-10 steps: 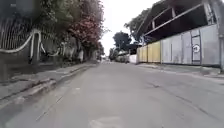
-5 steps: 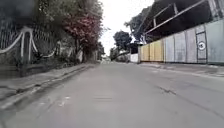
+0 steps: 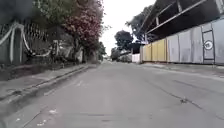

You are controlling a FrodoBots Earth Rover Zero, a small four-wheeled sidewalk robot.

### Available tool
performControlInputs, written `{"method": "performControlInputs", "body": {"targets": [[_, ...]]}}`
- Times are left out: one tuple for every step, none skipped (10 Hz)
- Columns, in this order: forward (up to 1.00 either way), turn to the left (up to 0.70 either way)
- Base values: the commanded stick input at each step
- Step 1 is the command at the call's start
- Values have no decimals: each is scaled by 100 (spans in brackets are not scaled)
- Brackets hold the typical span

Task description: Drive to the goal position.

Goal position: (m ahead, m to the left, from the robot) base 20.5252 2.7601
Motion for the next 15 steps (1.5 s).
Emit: {"method": "performControlInputs", "body": {"targets": [[100,0],[100,0],[100,2],[100,0],[100,0],[100,0],[100,0],[100,0],[100,0],[100,0],[100,0],[100,0],[100,0],[100,0],[100,0]]}}
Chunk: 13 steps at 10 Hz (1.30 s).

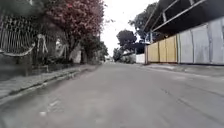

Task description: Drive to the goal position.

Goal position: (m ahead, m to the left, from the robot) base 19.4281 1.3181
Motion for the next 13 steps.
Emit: {"method": "performControlInputs", "body": {"targets": [[100,0],[100,0],[100,0],[100,3],[100,6],[100,6],[100,5],[100,3],[100,1],[100,0],[100,0],[100,0],[100,5]]}}
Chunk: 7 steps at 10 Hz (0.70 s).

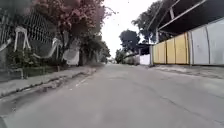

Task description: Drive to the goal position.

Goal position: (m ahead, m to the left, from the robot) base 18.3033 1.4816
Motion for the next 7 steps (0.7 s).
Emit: {"method": "performControlInputs", "body": {"targets": [[100,0],[100,0],[100,0],[100,0],[100,0],[100,0],[100,1]]}}
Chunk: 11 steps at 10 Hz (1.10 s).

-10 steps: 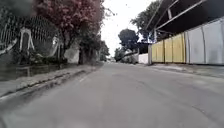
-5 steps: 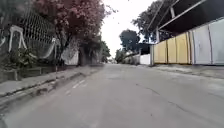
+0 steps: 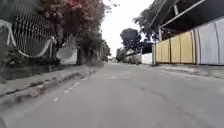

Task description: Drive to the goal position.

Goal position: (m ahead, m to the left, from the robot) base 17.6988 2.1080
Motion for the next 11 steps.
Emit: {"method": "performControlInputs", "body": {"targets": [[100,5],[100,12],[100,10],[100,8],[100,4],[100,1],[100,2],[100,0],[100,0],[100,15],[100,1]]}}
